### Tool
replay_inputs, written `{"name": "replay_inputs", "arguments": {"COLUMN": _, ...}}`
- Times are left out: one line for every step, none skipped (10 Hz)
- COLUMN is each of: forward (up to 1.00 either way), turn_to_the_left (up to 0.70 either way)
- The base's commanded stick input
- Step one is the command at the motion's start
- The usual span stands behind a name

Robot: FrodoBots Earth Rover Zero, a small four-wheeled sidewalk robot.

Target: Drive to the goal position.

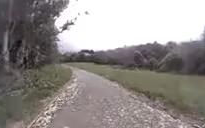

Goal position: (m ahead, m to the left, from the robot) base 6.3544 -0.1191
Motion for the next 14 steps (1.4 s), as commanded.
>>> {"name": "replay_inputs", "arguments": {"forward": 0.85, "turn_to_the_left": 0.0}}
{"name": "replay_inputs", "arguments": {"forward": 0.85, "turn_to_the_left": 0.0}}
{"name": "replay_inputs", "arguments": {"forward": 0.85, "turn_to_the_left": 0.0}}
{"name": "replay_inputs", "arguments": {"forward": 0.85, "turn_to_the_left": 0.0}}
{"name": "replay_inputs", "arguments": {"forward": 0.85, "turn_to_the_left": 0.0}}
{"name": "replay_inputs", "arguments": {"forward": 0.85, "turn_to_the_left": 0.03}}
{"name": "replay_inputs", "arguments": {"forward": 0.85, "turn_to_the_left": 0.21}}
{"name": "replay_inputs", "arguments": {"forward": 0.85, "turn_to_the_left": 0.16}}
{"name": "replay_inputs", "arguments": {"forward": 0.85, "turn_to_the_left": 0.0}}
{"name": "replay_inputs", "arguments": {"forward": 0.85, "turn_to_the_left": 0.0}}
{"name": "replay_inputs", "arguments": {"forward": 0.85, "turn_to_the_left": 0.0}}
{"name": "replay_inputs", "arguments": {"forward": 0.85, "turn_to_the_left": 0.0}}
{"name": "replay_inputs", "arguments": {"forward": 0.85, "turn_to_the_left": 0.0}}
{"name": "replay_inputs", "arguments": {"forward": 0.85, "turn_to_the_left": 0.11}}
